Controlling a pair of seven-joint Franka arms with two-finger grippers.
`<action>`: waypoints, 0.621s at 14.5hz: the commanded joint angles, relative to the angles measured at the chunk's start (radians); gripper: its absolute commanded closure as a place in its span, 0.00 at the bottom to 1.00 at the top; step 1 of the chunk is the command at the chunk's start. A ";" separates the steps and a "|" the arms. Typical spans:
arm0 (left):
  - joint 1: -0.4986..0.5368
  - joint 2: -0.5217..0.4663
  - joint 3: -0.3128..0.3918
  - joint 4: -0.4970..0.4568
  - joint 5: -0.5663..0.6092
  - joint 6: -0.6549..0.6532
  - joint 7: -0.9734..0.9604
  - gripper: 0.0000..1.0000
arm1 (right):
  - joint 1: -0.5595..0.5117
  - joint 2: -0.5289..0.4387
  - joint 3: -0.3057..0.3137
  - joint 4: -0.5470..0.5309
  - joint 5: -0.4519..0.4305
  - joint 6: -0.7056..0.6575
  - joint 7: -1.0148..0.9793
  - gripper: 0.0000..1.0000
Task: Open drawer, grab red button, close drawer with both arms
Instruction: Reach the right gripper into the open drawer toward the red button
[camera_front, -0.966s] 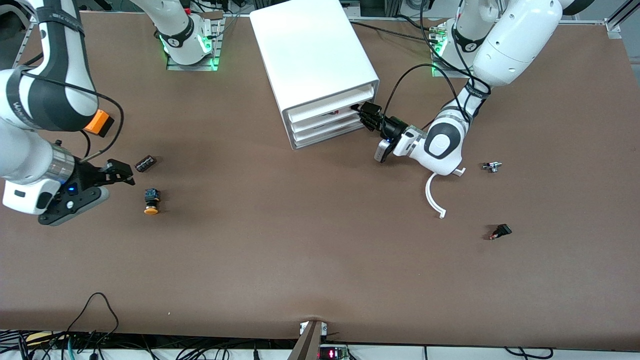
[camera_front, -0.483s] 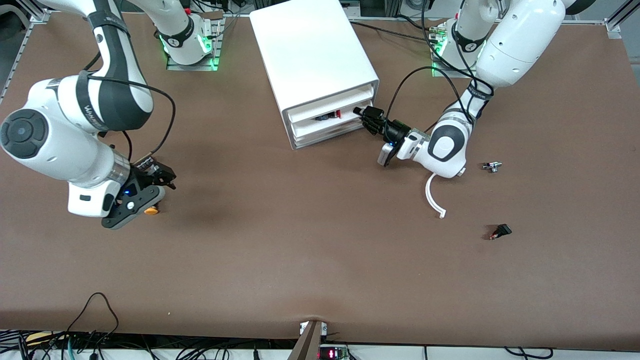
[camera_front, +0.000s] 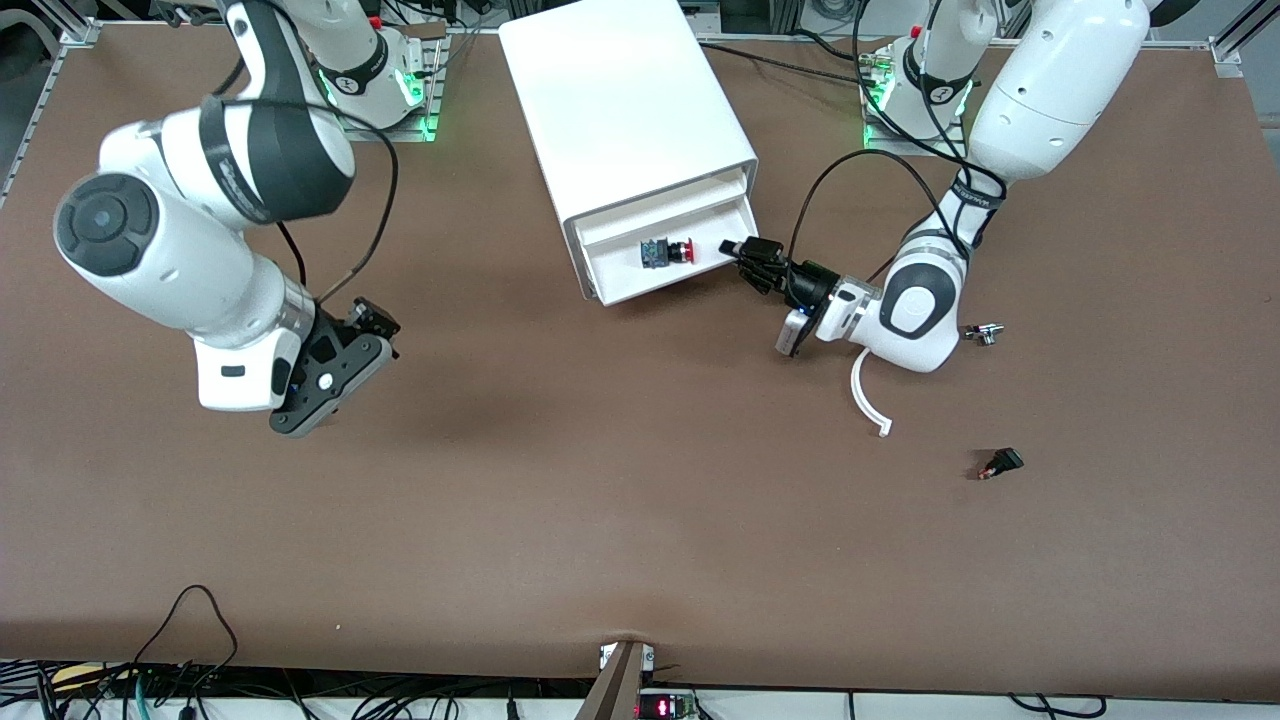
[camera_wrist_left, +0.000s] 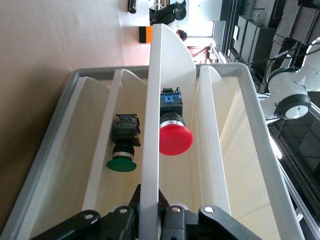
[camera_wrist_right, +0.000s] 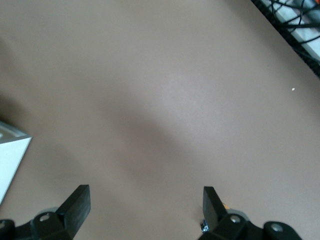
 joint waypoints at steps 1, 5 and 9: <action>0.000 -0.011 0.024 0.020 -0.015 0.009 -0.015 1.00 | -0.006 0.006 0.023 0.085 0.004 -0.071 -0.018 0.00; 0.001 -0.011 0.052 0.039 0.002 0.009 -0.035 1.00 | -0.002 0.038 0.039 0.086 0.089 -0.041 -0.050 0.00; 0.001 -0.009 0.069 0.064 0.002 0.008 -0.050 1.00 | 0.018 0.081 0.078 0.092 0.113 0.056 -0.133 0.00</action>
